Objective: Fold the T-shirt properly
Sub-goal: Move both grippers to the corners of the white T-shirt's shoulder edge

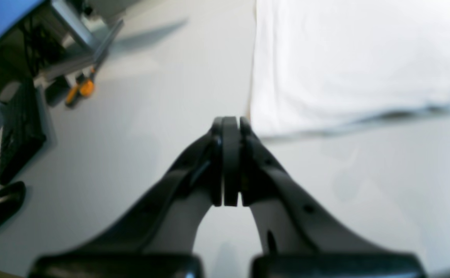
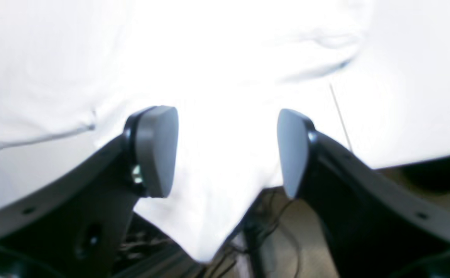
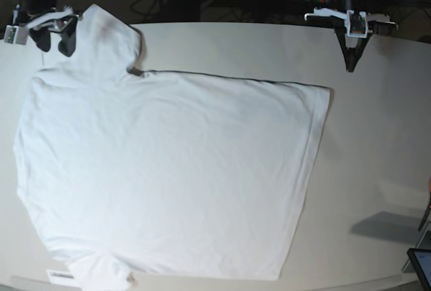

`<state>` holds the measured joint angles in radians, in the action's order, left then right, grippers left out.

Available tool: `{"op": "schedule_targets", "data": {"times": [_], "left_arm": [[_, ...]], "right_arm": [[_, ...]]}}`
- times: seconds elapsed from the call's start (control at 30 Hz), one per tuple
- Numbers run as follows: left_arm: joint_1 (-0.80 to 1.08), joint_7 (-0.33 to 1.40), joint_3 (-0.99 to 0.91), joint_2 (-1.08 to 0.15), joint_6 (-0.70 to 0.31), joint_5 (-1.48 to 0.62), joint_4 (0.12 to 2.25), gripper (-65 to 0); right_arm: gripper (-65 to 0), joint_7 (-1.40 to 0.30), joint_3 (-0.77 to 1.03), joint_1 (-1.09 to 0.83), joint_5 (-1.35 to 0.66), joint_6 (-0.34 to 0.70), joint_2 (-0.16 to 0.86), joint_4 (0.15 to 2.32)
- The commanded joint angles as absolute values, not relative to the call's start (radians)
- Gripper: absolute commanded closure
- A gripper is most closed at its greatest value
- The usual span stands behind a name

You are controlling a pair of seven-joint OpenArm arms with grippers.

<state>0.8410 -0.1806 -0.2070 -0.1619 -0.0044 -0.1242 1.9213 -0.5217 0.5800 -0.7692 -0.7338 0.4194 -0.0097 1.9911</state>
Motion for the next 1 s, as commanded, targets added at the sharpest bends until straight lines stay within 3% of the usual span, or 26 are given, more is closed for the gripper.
{"op": "schedule_targets", "data": {"times": [0.0, 0.2, 0.33, 0.5, 0.97], "left_arm": [[0.845, -0.186, -0.219, -0.188, 0.004, -0.18, 1.934, -3.7], [0.8, -0.104, -0.222, -0.278, 0.004, -0.398, 1.937, -14.1], [0.783, -0.09, -0.22, -0.28, 0.004, -0.398, 1.933, -15.1], [0.768, -0.087, -0.222, -0.282, 0.004, -0.398, 1.928, -15.1], [0.713, 0.136, -0.22, -0.298, 0.004, -0.36, 1.98, -15.1]], "right_arm": [[-40.9, -0.535, 0.613, -0.765, -0.802, 0.43, 0.002, 2.005], [-42.8, -0.78, 0.762, -0.676, -1.032, 0.43, 0.018, 1.997], [-42.7, -0.908, 0.814, -0.611, -1.046, 0.429, 0.002, 1.963], [-42.5, -0.931, 0.849, -0.599, -0.981, 0.429, -0.051, 1.936], [-42.2, -0.931, 0.8, -0.602, -0.921, 0.432, -0.058, 1.857]]}}
